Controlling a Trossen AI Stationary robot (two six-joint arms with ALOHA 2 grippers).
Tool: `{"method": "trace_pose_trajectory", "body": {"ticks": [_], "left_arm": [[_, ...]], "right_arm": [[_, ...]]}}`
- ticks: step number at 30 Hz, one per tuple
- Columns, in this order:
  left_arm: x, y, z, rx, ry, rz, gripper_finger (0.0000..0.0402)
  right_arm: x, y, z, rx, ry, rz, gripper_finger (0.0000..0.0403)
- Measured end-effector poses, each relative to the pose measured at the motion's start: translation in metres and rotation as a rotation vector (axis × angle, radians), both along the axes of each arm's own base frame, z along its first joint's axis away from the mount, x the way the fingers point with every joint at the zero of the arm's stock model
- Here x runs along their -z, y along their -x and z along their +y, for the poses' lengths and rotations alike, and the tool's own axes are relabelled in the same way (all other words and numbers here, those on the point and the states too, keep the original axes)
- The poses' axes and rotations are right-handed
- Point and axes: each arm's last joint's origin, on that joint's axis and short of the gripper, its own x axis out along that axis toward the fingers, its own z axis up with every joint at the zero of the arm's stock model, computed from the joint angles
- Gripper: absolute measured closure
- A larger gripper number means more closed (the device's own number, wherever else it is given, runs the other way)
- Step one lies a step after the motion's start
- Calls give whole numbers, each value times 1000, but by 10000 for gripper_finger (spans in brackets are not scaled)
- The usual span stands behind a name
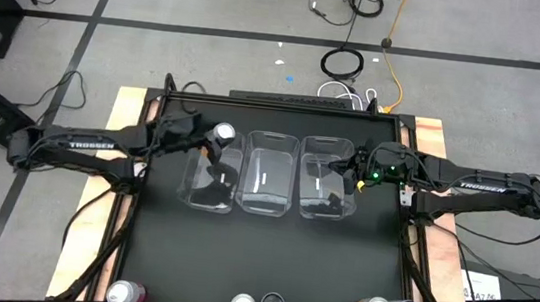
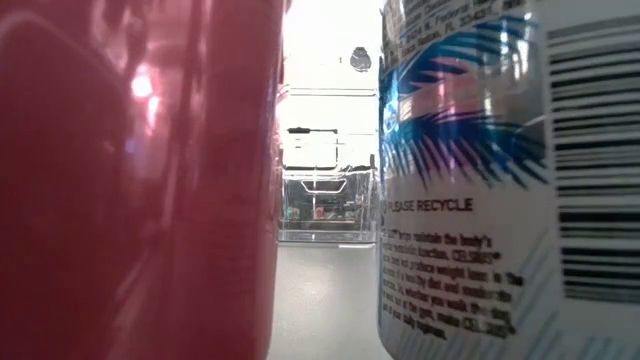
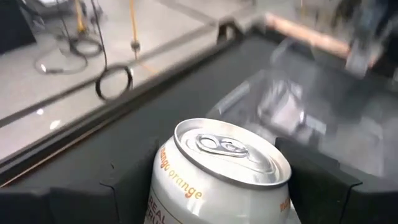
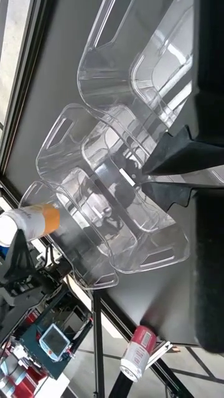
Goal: Sort soda cans
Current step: Put the left yellow-white soda can into the left transparent bin
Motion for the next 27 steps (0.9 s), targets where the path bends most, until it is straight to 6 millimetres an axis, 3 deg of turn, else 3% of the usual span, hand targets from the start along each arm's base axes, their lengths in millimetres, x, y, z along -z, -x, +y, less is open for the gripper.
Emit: {"method": "trace_pose_trajectory", "body": {"ticks": [4, 17, 27], "left_arm": [[18, 11, -2, -57, -21, -103, 102], [66, 35, -8, -130, -79, -207, 102], [92, 51, -14, -133, -68, -186, 102]], "right_arm": [[0, 0, 0, 8, -15, -4, 383], [0, 0, 0, 31, -67, -16, 383], [0, 0, 0, 42, -85, -21, 383]]}}
